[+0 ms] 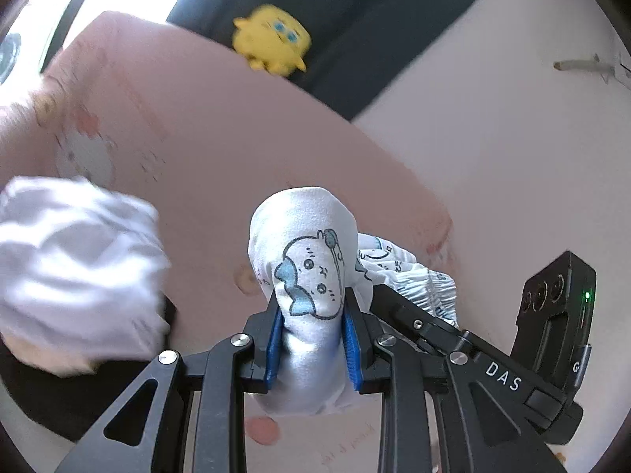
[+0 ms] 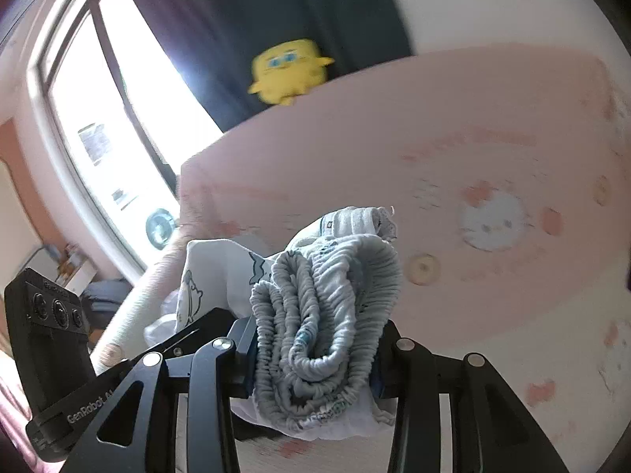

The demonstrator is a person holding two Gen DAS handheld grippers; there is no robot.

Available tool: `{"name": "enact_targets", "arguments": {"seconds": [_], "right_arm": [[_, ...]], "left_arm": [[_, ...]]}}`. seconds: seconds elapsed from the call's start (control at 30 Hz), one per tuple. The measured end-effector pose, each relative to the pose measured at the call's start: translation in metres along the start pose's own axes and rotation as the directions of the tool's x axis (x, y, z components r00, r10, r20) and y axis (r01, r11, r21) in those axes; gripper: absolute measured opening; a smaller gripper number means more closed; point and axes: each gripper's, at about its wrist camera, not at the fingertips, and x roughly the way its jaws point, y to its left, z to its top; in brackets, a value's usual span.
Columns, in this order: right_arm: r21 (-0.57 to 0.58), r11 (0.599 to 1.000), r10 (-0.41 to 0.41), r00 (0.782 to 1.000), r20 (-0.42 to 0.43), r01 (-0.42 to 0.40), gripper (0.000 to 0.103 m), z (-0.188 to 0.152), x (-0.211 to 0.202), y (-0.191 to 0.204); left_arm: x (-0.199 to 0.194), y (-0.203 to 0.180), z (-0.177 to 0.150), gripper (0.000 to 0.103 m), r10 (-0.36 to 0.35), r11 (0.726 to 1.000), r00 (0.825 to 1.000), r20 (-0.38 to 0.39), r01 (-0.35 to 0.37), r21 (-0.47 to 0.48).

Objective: Fold clothes
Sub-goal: 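Carry the pajama bundle with both grippers onto the black folded stack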

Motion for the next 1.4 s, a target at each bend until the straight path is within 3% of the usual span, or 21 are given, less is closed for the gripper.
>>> {"name": "enact_targets", "arguments": {"seconds": [0.3,0.53,0.73,0.87,0.97,1.17,1.23,1.33,1.37,1.4], "right_arm": [[-0.108,0.990,0.082,0.994,-0.070,-0.089,0.040,0.025,0.050,0.083],[-0.115,0.979,0.154,0.980,-0.128,-0.169,0.040,0.038,0.089,0.122],[-0.051,0.977,0.190,0.958,-0.215,-0.206,0.040,0.041,0.126,0.123],[-0.039,0.980,0.178,0.951,-0.254,-0.194,0.040,0.031,0.146,0.109],[-0.022,0.983,0.169,0.942,-0.289,-0.183,0.040,0.021,0.161,0.096],[-0.015,0.984,0.161,0.934,-0.319,-0.176,0.041,0.001,0.180,0.075],[-0.022,0.984,0.164,0.940,-0.300,-0.178,0.047,0.000,0.179,0.071],[-0.080,0.985,0.130,0.957,-0.260,-0.156,0.072,0.001,0.174,0.072],[-0.106,0.984,0.112,0.963,-0.246,-0.142,0.080,0.002,0.170,0.074],[-0.128,0.983,0.096,0.968,-0.232,-0.128,0.082,0.003,0.165,0.075]], "left_arm": [[-0.047,0.049,0.055,0.023,0.129,0.992,0.990,0.065,-0.128,-0.021],[-0.049,0.089,0.083,0.024,0.223,0.974,0.973,0.065,-0.221,-0.045],[-0.043,0.123,0.087,0.024,0.267,0.961,0.964,0.001,-0.266,-0.075],[-0.031,0.155,0.075,0.024,0.238,0.951,0.968,-0.082,-0.249,-0.182],[-0.022,0.167,0.062,0.024,0.264,0.940,0.958,-0.112,-0.282,-0.192],[-0.011,0.161,0.048,0.026,0.347,0.928,0.929,-0.124,-0.360,-0.100],[-0.012,0.156,0.046,0.027,0.375,0.920,0.920,-0.115,-0.385,-0.076],[-0.018,0.148,0.048,0.044,0.426,0.900,0.901,-0.084,-0.432,-0.067],[-0.024,0.147,0.049,0.044,0.423,0.901,0.904,-0.065,-0.427,-0.077],[-0.029,0.145,0.049,0.045,0.421,0.902,0.906,-0.045,-0.423,-0.087]]}}
